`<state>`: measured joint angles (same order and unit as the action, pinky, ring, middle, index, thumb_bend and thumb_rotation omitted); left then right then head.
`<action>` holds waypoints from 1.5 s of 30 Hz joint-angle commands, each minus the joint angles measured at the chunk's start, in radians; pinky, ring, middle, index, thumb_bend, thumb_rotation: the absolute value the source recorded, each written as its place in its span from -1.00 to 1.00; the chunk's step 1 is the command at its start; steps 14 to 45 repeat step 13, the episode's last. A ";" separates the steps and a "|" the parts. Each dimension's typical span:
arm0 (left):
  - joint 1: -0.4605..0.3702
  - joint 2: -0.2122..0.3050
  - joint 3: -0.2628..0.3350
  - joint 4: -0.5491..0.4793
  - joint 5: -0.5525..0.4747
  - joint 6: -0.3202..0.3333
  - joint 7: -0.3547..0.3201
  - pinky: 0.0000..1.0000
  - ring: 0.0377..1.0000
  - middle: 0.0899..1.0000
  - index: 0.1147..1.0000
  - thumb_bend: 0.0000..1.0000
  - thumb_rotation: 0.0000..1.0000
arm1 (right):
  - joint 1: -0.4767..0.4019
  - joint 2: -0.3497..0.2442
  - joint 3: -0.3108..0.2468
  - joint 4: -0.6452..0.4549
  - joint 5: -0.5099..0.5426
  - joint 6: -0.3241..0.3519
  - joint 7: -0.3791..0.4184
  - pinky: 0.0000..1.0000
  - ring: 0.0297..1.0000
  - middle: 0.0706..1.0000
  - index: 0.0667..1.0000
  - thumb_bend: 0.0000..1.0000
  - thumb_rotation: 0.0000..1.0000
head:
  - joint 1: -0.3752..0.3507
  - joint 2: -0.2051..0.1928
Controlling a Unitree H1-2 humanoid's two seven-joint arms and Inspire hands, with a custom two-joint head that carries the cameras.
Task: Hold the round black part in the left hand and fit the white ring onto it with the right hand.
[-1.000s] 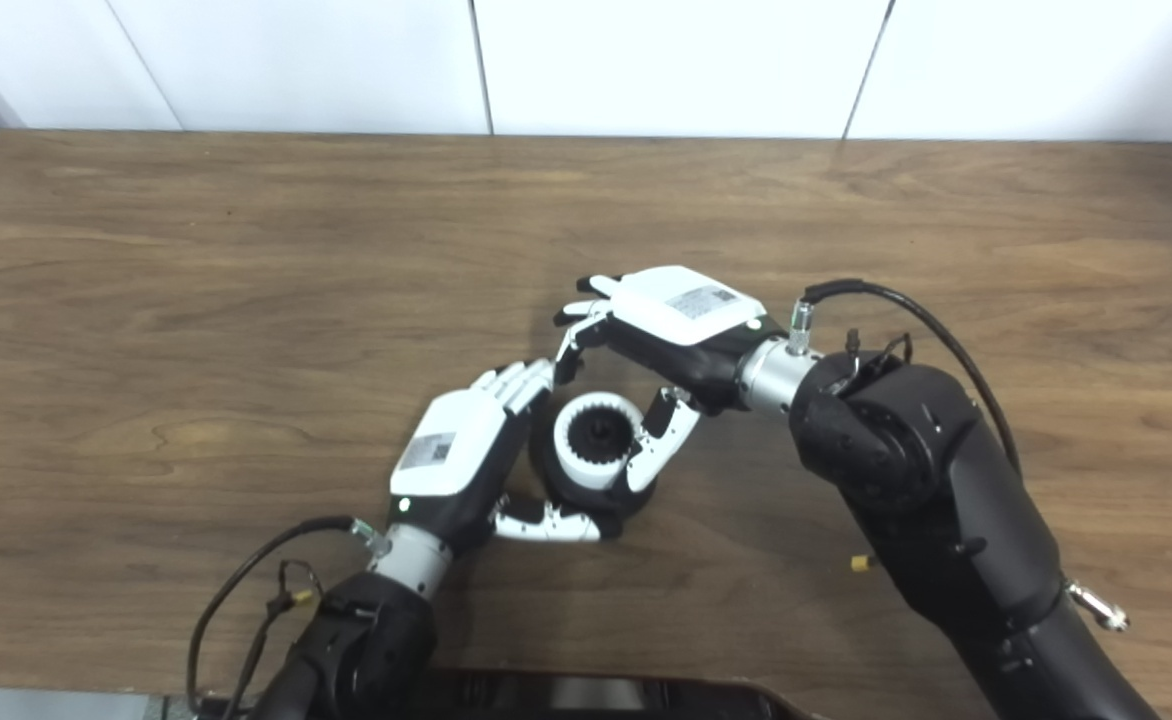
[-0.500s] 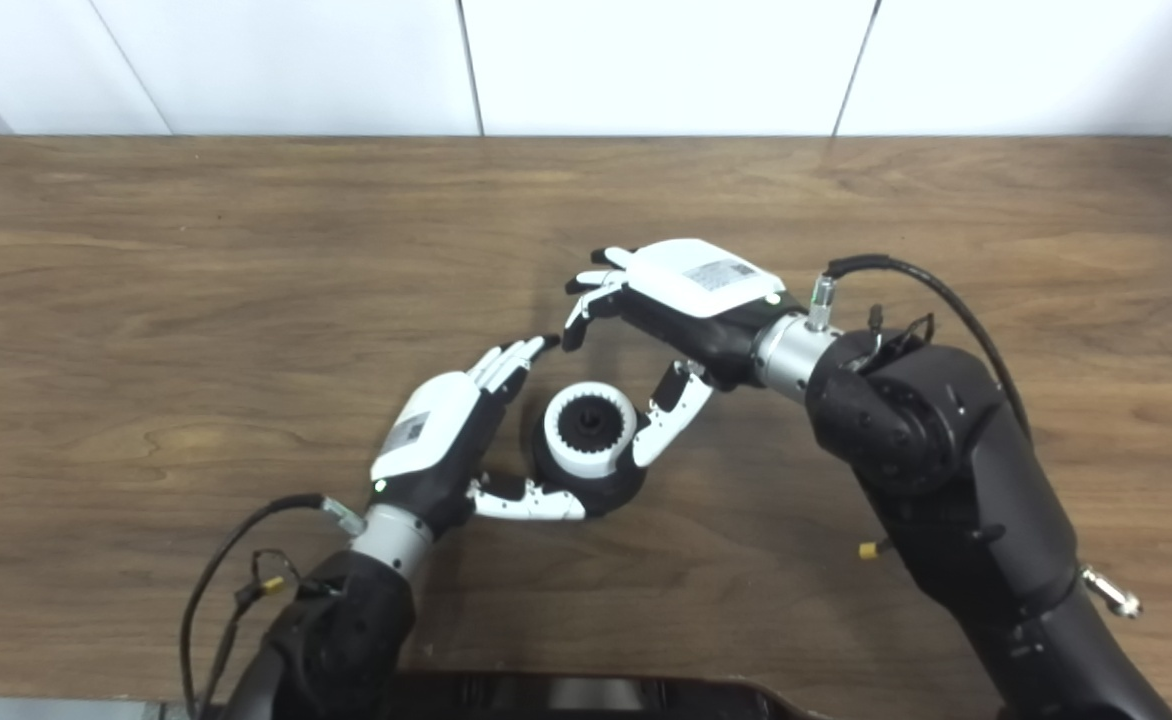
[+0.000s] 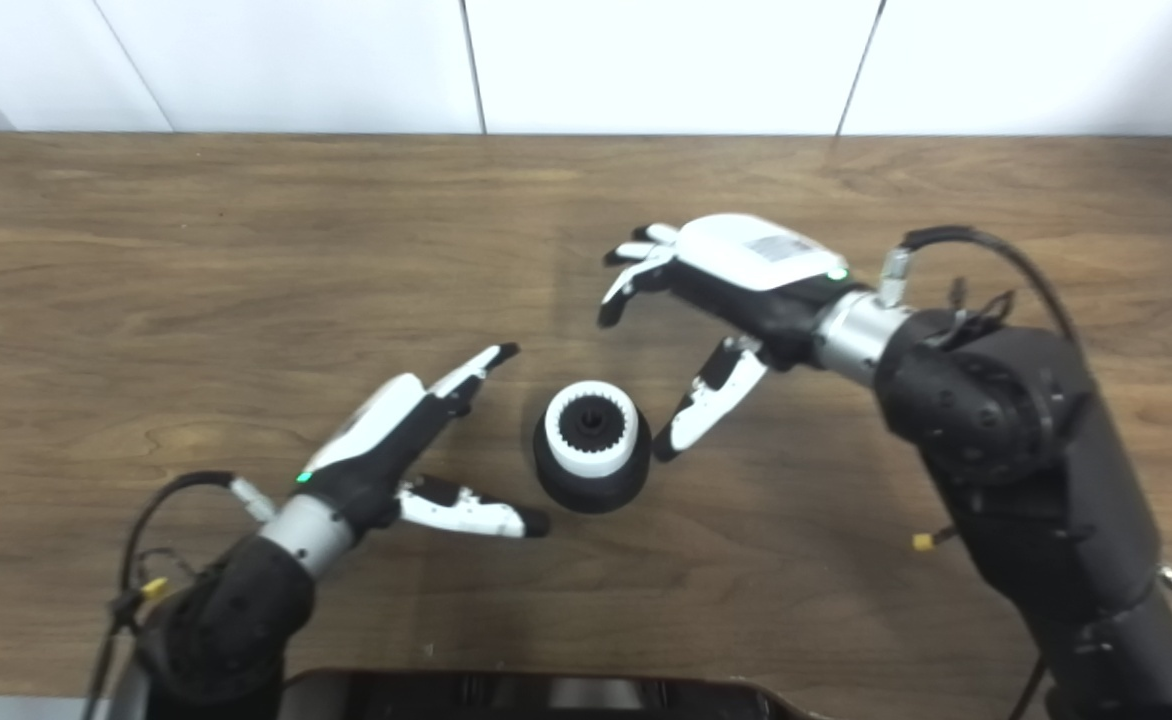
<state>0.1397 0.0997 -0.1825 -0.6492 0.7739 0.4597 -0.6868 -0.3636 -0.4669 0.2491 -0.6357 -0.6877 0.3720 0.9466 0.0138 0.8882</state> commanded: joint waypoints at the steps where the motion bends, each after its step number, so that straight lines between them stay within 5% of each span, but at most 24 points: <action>1: 0.009 0.009 0.043 -0.039 -0.031 0.010 0.004 0.59 0.96 1.00 1.00 1.00 -0.26 | -0.012 -0.022 -0.030 -0.038 0.013 0.029 -0.010 0.94 1.00 0.88 0.46 1.00 -0.39 | -0.006 -0.003; 5: 0.020 -0.008 0.115 -0.039 -0.128 0.009 0.046 0.64 0.90 0.95 0.92 1.00 -0.30 | 0.045 -0.029 -0.083 -0.064 0.049 0.081 -0.038 0.80 0.95 0.85 0.51 1.00 -0.39 | -0.019 -0.005; 9: 0.042 -0.062 0.223 0.003 -0.341 -0.046 0.185 0.77 0.82 0.81 0.79 0.91 -0.37 | 0.136 0.019 -0.221 -0.080 0.070 0.098 -0.055 0.66 0.84 0.81 0.57 0.95 -0.25 | -0.036 -0.008; 13: 0.055 -0.086 0.268 0.062 -0.450 -0.159 0.352 0.60 0.66 0.65 0.63 0.34 0.05 | 0.227 0.138 -0.384 -0.076 0.109 0.098 -0.136 0.60 0.73 0.75 0.59 0.40 -0.11 | -0.055 -0.013; 45: 0.055 -0.086 0.268 0.062 -0.450 -0.159 0.352 0.60 0.66 0.65 0.63 0.34 0.05 | 0.227 0.138 -0.384 -0.076 0.109 0.098 -0.136 0.60 0.73 0.75 0.59 0.40 -0.11 | -0.055 -0.013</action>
